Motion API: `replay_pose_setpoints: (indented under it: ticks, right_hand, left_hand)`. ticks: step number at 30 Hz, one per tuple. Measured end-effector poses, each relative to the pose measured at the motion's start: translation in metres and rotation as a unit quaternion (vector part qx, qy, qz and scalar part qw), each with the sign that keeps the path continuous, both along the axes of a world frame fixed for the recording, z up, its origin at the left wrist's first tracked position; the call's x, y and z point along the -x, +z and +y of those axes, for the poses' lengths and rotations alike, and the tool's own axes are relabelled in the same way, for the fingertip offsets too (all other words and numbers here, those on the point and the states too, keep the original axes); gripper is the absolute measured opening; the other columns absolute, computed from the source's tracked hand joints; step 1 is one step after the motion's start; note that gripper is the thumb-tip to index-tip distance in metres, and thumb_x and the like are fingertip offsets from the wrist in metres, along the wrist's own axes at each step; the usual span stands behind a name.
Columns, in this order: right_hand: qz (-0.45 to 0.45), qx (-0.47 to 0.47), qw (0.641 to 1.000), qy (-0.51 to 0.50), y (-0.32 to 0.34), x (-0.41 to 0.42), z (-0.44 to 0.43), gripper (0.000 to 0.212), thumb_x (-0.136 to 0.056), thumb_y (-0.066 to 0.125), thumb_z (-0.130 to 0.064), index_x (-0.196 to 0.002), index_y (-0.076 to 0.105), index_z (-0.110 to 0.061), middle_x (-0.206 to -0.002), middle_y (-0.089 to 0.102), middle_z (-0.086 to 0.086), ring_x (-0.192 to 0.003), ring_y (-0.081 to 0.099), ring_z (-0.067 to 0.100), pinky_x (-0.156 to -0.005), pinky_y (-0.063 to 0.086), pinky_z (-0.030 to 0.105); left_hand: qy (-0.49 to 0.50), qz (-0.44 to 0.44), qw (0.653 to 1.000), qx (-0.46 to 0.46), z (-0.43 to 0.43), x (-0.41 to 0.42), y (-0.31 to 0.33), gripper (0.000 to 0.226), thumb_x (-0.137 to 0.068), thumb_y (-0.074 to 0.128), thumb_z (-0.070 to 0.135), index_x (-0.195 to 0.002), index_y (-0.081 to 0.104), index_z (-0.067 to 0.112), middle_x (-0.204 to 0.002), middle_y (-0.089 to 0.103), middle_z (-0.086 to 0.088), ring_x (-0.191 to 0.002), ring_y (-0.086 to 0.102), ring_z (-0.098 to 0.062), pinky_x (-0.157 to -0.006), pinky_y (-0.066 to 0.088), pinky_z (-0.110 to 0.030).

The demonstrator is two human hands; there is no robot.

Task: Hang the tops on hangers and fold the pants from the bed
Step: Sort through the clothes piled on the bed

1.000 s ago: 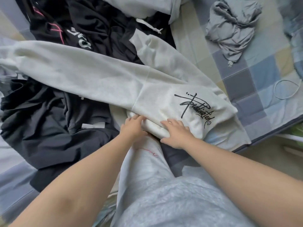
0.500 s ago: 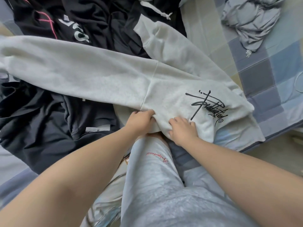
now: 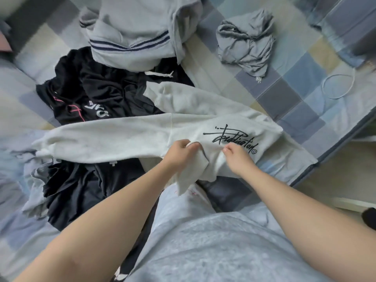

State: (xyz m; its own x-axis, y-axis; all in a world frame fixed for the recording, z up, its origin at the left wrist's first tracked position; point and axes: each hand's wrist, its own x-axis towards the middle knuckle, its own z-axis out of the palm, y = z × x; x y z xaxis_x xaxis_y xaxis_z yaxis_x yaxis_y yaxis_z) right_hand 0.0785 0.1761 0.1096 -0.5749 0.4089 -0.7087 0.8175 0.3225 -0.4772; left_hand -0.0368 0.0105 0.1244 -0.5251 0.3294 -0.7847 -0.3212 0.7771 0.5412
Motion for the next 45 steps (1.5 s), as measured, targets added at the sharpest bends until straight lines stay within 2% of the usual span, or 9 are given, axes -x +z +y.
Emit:
replay_pose_setpoints:
  ticks: [6, 14, 21, 26, 28, 30, 35, 40, 45]
  right_hand:
    - [0.124, 0.046, 0.99, -0.053, 0.024, -0.037, 0.064, 0.023, -0.101, 0.054, -0.024, -0.077, 0.057, -0.023, -0.07, 0.057, -0.009, -0.068, 0.052, 0.013, -0.06, 0.035, 0.029]
    - [0.209, 0.188, 0.96, -0.011, 0.096, -0.144, 0.17, 0.009, -0.092, 0.069, -0.013, -0.094, 0.064, -0.02, -0.098, 0.068, -0.003, -0.098, 0.063, 0.016, -0.092, 0.05, 0.034]
    - [0.158, 0.205, 0.956, 0.139, 0.208, -0.198, 0.193, 0.081, -0.082, 0.08, -0.039, -0.148, 0.036, -0.03, -0.144, 0.042, -0.01, -0.132, 0.038, 0.009, -0.108, 0.037, 0.032]
    - [0.259, 0.067, 0.958, 0.104, 0.247, -0.203, 0.192, 0.023, -0.096, 0.063, -0.016, -0.118, 0.066, -0.023, -0.107, 0.066, -0.009, -0.099, 0.06, 0.009, -0.085, 0.048, 0.026]
    - [0.276, 0.043, 0.954, 0.106, 0.255, -0.199, 0.193, 0.019, -0.1, 0.054, -0.011, -0.099, 0.069, -0.023, -0.077, 0.064, -0.013, -0.072, 0.055, 0.004, -0.066, 0.043, 0.022]
    - [0.273, 0.039, 0.954, 0.116, 0.262, -0.191, 0.187, 0.018, -0.102, 0.053, -0.018, -0.087, 0.065, -0.02, -0.061, 0.051, -0.009, -0.057, 0.041, 0.007, -0.054, 0.033, 0.024]
    - [0.309, 0.06, 0.94, 0.135, 0.294, -0.165, 0.134, 0.035, -0.101, 0.058, -0.027, -0.071, 0.049, -0.012, -0.059, 0.038, -0.011, -0.059, 0.036, 0.008, -0.057, 0.03, 0.028]
    - [0.333, 0.088, 0.929, 0.132, 0.329, -0.159, 0.073, 0.035, -0.101, 0.058, -0.031, -0.07, 0.066, -0.044, -0.061, 0.059, -0.02, -0.062, 0.05, -0.002, -0.063, 0.04, 0.024]
    - [0.374, 0.151, 0.908, 0.114, 0.357, -0.169, 0.026, 0.038, -0.09, 0.061, -0.045, -0.075, 0.066, -0.011, -0.064, 0.059, -0.002, -0.064, 0.052, 0.01, -0.064, 0.043, 0.033]
  left_hand:
    - [0.122, 0.004, 0.992, -0.041, 0.078, -0.035, 0.061, 0.028, -0.095, 0.062, 0.04, -0.083, 0.066, 0.016, -0.08, 0.064, -0.009, -0.074, 0.06, -0.025, -0.065, 0.047, -0.037]
    - [0.288, 0.089, 0.953, -0.03, 0.201, -0.15, 0.133, 0.034, -0.1, 0.051, 0.034, -0.113, 0.067, 0.006, -0.112, 0.068, -0.021, -0.103, 0.065, -0.035, -0.087, 0.054, -0.044]
    - [0.423, 0.002, 0.904, -0.068, 0.243, -0.194, 0.221, 0.03, -0.102, 0.05, 0.037, -0.107, 0.065, 0.012, -0.116, 0.066, -0.019, -0.101, 0.068, -0.035, -0.078, 0.056, -0.038]
    - [0.504, -0.056, 0.85, -0.143, 0.221, -0.196, 0.25, 0.032, -0.101, 0.056, 0.036, -0.109, 0.063, 0.005, -0.094, 0.074, -0.012, -0.088, 0.072, -0.027, -0.077, 0.06, -0.039]
    - [0.525, -0.062, 0.833, -0.165, 0.201, -0.193, 0.254, 0.026, -0.1, 0.059, 0.033, -0.1, 0.062, 0.007, -0.077, 0.075, -0.008, -0.068, 0.073, -0.023, -0.053, 0.058, -0.032]
    - [0.543, -0.065, 0.818, -0.181, 0.177, -0.19, 0.252, 0.019, -0.1, 0.061, 0.03, -0.096, 0.062, 0.011, -0.087, 0.073, -0.009, -0.074, 0.071, -0.023, -0.049, 0.055, -0.029]
    - [0.435, -0.044, 0.857, -0.272, 0.113, -0.201, 0.26, 0.014, -0.102, 0.056, 0.023, -0.109, 0.062, 0.013, -0.103, 0.076, -0.007, -0.087, 0.075, -0.02, -0.071, 0.058, -0.032]
    - [0.255, 0.031, 0.932, -0.254, 0.053, -0.242, 0.28, 0.028, -0.092, 0.066, 0.003, -0.119, 0.063, 0.011, -0.117, 0.072, -0.004, -0.099, 0.069, -0.013, -0.075, 0.055, -0.02]
    - [0.178, 0.056, 0.938, -0.291, 0.02, -0.278, 0.284, 0.053, -0.083, 0.082, 0.017, -0.129, 0.058, 0.024, -0.133, 0.062, 0.004, -0.121, 0.061, -0.01, -0.098, 0.052, -0.028]
